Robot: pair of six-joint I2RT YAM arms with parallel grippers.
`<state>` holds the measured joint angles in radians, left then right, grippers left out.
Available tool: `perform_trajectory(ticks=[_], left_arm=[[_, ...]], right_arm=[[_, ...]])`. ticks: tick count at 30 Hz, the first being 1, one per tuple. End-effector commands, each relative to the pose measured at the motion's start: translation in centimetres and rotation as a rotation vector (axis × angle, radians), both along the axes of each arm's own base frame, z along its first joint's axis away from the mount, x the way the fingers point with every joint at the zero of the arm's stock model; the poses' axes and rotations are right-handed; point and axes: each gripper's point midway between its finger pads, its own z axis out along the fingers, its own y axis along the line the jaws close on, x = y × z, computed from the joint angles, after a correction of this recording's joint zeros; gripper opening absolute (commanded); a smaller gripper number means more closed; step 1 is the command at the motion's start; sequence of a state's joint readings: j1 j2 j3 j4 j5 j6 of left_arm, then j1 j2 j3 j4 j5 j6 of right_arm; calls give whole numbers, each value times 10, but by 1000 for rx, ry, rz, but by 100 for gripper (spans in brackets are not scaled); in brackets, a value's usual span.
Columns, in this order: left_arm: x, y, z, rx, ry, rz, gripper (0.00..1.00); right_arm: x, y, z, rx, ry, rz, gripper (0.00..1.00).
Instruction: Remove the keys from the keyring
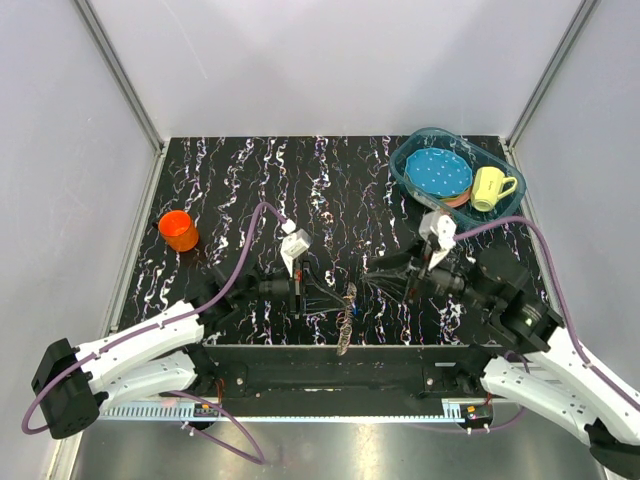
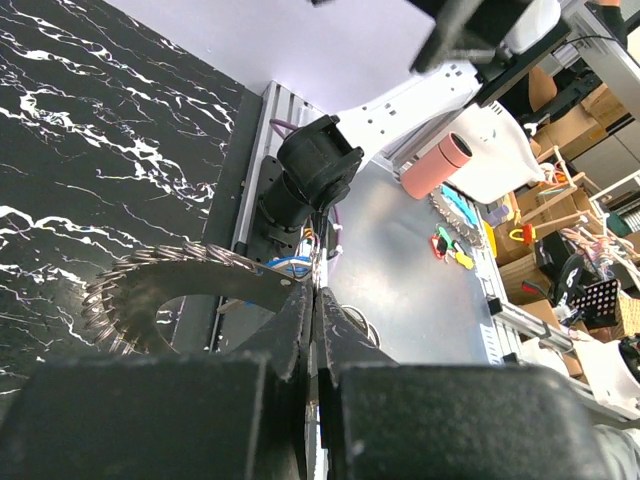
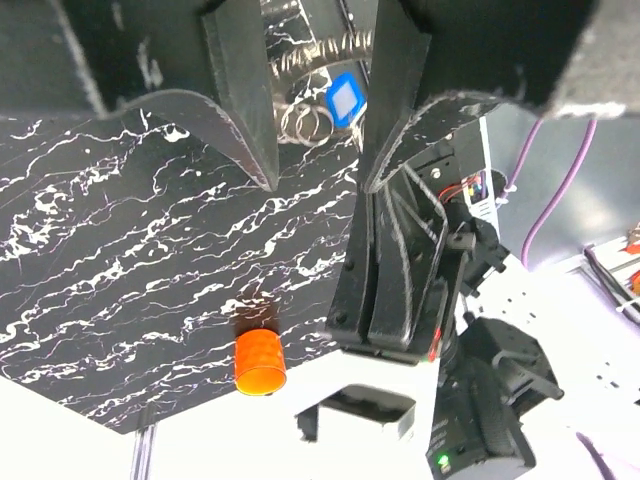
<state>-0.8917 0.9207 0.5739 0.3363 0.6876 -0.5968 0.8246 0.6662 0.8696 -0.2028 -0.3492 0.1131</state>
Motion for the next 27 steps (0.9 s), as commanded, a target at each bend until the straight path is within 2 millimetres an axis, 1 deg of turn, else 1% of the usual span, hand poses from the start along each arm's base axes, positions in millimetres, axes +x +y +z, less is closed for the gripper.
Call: perform_trajectory(ticks=[1,2,3,4,5,7,8,9,10,11,12,14,16,17,18,21,25,27], left_arm=[[-6,0,46,-118,-38,-38,0],[-6,0,47,-121,-36,-38,0],[-7,0,49,-124,-29,-42,0],[-8,0,50,-128,-27,-47,0],[-8,0,53,-138,-28,-51,0],[-9,-1,56,-144,-21,-56,0],[-9,-1,57,-145,-20,-57,0],[-9,-1,58,-145,-17,-57,0],[-7,-2,60,-148,-19,-55,0],[-7,-2,61,-150,-18,-56,0],[-7,-3,63,-151,-18,-56,0],[-7,-4,66,-155,-22,-59,0],[-6,-4,70,-160,-27,-55,0],[-5,-4,69,-155,-24,-53,0],[-5,-4,71,-156,-27,-51,0],[-5,-3,70,-148,-42,-46,0],[-4,-4,67,-142,-32,-43,0],[-5,-3,68,-153,-32,-44,0]], right_arm=[[-19,-9,-20,13,14,38,47],[-22,-12,-36,9,16,46,47],[-28,-10,-34,38,-16,79,49],[-32,-9,-37,52,-33,100,50],[-35,-10,-51,55,-36,114,51],[-40,-8,-47,107,-91,146,53],[-40,-8,-56,109,-90,150,53],[-42,-6,-53,132,-112,162,54],[-42,-5,-56,137,-114,169,55],[-41,-2,-66,125,-100,176,55],[-41,1,-64,137,-111,187,55],[-34,7,-72,112,-85,185,56],[-31,12,-72,111,-83,190,56],[-29,16,-75,100,-69,196,56],[-29,18,-71,113,-69,203,56],[-30,20,-70,129,-83,213,57],[-24,18,-69,145,-84,174,57],[-22,19,-65,166,-86,170,57]])
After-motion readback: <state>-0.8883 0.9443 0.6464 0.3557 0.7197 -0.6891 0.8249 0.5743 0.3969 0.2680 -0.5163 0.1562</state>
